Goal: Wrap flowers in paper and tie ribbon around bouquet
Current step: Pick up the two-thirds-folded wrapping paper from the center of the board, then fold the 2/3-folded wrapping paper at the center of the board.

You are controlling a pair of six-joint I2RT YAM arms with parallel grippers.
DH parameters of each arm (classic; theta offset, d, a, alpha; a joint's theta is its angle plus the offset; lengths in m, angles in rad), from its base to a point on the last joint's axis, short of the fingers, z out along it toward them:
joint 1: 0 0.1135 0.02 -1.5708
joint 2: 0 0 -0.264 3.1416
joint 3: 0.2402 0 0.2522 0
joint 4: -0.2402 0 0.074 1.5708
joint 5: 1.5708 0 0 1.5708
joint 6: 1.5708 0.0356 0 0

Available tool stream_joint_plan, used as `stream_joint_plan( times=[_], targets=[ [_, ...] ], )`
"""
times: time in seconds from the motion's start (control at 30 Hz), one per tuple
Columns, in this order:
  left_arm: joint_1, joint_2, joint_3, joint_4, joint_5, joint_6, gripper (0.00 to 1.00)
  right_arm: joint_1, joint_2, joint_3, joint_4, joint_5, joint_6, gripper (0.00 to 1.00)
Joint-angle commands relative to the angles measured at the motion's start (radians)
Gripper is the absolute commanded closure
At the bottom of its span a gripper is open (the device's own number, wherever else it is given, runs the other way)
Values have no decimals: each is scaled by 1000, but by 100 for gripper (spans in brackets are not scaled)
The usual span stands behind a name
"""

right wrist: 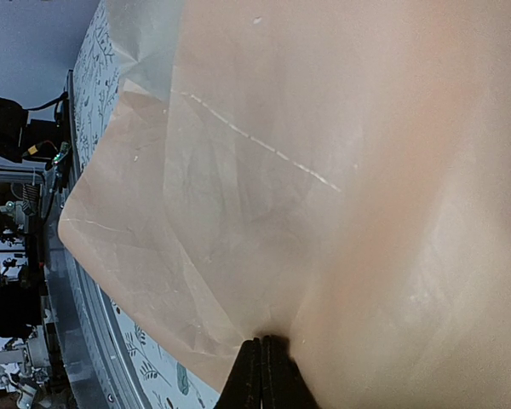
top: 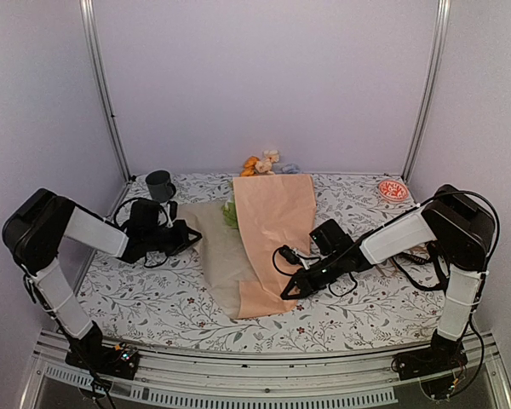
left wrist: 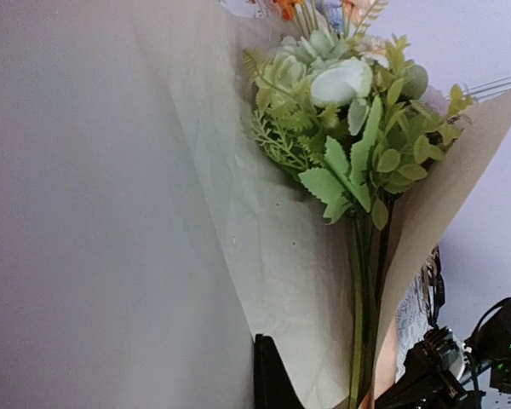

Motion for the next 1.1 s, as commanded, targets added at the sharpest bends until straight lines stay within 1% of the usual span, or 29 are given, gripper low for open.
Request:
stream_joint_plan(
  times=[0.0, 0.13, 0.27, 0.37, 0.47, 0.63, 0.8, 0.9, 1.07],
  targets=[
    [-58, -114, 103, -136, -78, 139, 100, 17, 68, -29, -153, 45, -19, 99],
    [-154, -125, 268, -324, -107, 261, 100, 17, 76, -13, -173, 49, -23, 99],
    [-214, -114, 364, -404, -116, 263, 100, 17, 92, 3, -203, 48, -23, 99],
    [-256, -111, 424, -402, -122, 266, 100, 17, 108, 16, -225, 44, -26, 99],
    [-294, -69, 499, -397, -116, 280, 100, 17, 120, 30, -241, 38, -37, 99],
    [-328, 55, 633, -398, -30, 261, 100, 17, 133, 50, -265, 36, -47, 99],
    [-369, 176, 735, -387, -21, 252, 100, 19, 135, 55, -272, 41, -55, 99],
    [-371, 289, 797, -380, -13, 244, 100, 33, 129, 56, -272, 56, -64, 99],
    [-374, 417, 891, -372, 14, 236, 100, 49, 87, 44, -230, 52, -64, 99]
  ],
)
